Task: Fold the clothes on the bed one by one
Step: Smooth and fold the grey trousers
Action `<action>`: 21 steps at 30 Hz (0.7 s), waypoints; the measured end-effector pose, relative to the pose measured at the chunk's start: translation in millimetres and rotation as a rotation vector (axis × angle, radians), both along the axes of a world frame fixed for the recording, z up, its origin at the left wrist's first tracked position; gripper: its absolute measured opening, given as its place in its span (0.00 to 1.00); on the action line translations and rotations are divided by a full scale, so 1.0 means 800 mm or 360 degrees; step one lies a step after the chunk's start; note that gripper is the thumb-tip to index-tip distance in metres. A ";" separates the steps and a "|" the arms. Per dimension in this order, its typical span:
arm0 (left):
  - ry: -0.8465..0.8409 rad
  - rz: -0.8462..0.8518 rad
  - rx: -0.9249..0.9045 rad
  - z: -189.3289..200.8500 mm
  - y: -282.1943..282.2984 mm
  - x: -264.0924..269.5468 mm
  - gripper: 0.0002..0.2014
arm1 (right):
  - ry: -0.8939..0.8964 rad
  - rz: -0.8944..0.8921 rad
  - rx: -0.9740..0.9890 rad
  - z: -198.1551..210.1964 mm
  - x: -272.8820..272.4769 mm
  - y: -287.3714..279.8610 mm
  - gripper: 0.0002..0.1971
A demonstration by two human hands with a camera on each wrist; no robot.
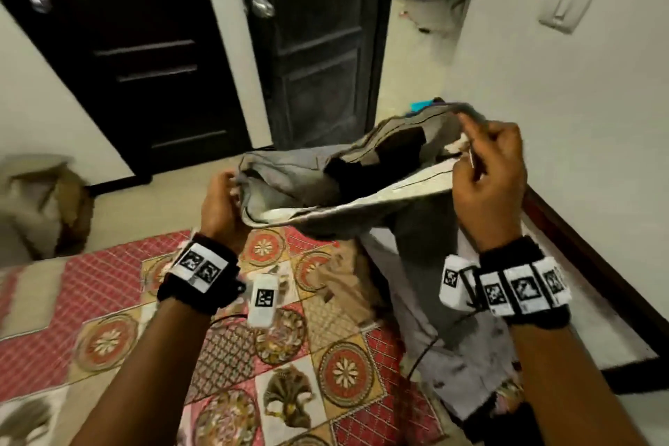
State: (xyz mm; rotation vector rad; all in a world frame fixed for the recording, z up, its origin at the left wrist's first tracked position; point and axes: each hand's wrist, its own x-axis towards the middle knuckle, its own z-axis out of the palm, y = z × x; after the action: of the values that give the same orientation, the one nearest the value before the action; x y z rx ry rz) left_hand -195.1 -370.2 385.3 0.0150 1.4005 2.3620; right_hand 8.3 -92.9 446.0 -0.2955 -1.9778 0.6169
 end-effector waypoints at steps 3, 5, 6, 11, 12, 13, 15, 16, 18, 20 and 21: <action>0.0430 -0.0098 -0.0619 0.020 -0.092 -0.008 0.35 | -0.0046 0.0193 0.0005 0.038 -0.035 -0.083 0.31; 0.0812 -0.0205 -0.1409 0.009 -0.160 -0.010 0.32 | -0.0135 0.0320 0.0079 0.053 -0.052 -0.138 0.31; 0.0920 -0.0358 -0.1844 0.002 -0.184 -0.004 0.29 | -0.0187 0.0358 0.0151 0.055 -0.059 -0.158 0.31; 0.1213 -0.0386 -0.1962 -0.035 -0.261 0.036 0.45 | -0.0382 0.0467 0.0420 0.045 -0.089 -0.250 0.31; 0.1277 -0.0326 -0.1834 -0.035 -0.258 0.045 0.46 | -0.0405 0.0503 0.0448 0.042 -0.093 -0.265 0.31; 0.1307 -0.0299 -0.1771 -0.034 -0.257 0.054 0.47 | -0.0428 0.0562 0.0479 0.040 -0.097 -0.284 0.32; 0.1307 -0.0320 -0.1724 -0.022 -0.242 0.068 0.39 | -0.0464 0.0664 0.0529 0.044 -0.101 -0.312 0.32; 0.1318 -0.0322 -0.1737 -0.019 -0.237 0.062 0.30 | -0.0470 0.0695 0.0552 0.048 -0.104 -0.321 0.33; 0.1329 -0.0207 -0.1853 -0.007 -0.243 0.040 0.15 | -0.0447 0.0730 0.0623 0.065 -0.108 -0.333 0.33; 0.1336 -0.0040 -0.1992 0.024 -0.269 0.009 0.15 | -0.0404 0.0710 0.0761 0.092 -0.111 -0.326 0.32; 0.1331 0.0049 -0.2023 0.047 -0.289 -0.008 0.15 | -0.0408 0.0661 0.0830 0.106 -0.113 -0.314 0.33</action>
State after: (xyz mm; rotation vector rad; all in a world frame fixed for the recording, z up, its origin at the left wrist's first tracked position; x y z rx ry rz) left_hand -201.2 -601.4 422.9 0.6622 3.0059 1.0539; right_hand -82.4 -344.3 530.9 0.3833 -2.3862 0.3029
